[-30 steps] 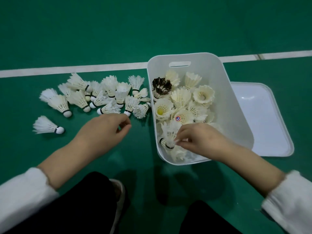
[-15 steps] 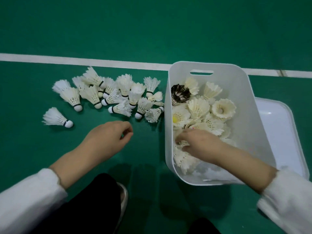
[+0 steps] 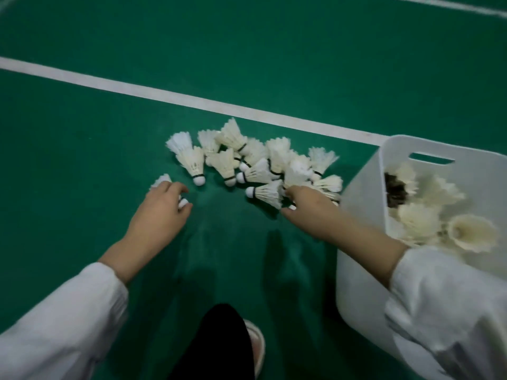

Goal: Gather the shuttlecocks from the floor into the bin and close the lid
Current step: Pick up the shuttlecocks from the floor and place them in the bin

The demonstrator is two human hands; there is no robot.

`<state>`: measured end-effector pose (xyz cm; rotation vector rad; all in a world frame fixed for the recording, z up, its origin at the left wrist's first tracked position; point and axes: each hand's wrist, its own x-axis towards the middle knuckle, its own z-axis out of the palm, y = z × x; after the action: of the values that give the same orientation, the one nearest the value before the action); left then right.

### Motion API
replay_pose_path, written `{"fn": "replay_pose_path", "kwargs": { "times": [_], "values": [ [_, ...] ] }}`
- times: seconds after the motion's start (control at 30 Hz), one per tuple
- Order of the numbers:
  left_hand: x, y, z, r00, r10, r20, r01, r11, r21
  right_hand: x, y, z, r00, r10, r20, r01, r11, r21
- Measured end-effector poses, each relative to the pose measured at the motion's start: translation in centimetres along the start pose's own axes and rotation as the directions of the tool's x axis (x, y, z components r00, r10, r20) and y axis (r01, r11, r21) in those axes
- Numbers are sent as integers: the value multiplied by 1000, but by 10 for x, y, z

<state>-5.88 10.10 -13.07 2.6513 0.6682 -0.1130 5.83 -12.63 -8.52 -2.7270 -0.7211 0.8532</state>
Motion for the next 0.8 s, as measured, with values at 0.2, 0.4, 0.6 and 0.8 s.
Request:
{"fn": "replay_pose_path", "kwargs": {
  "times": [0.2, 0.4, 0.6, 0.8],
  "values": [
    [39, -59, -2, 986, -150, -80, 147, 988, -36, 55, -2, 49, 935, 346, 78, -288, 612, 737],
    [54, -63, 20, 971, -237, 15, 234, 945, -230, 76, -5, 69, 915, 375, 150, -253, 242, 937],
    [48, -47, 20, 979, -202, -42, 180, 936, -303, 68, -4, 63, 960, 279, -17, -199, 727, 657],
    [93, -23, 13, 995, -11, -103, 8, 1000, -25, 54, -10, 46, 984, 85, -159, -43, 968, 248]
  ]
}}
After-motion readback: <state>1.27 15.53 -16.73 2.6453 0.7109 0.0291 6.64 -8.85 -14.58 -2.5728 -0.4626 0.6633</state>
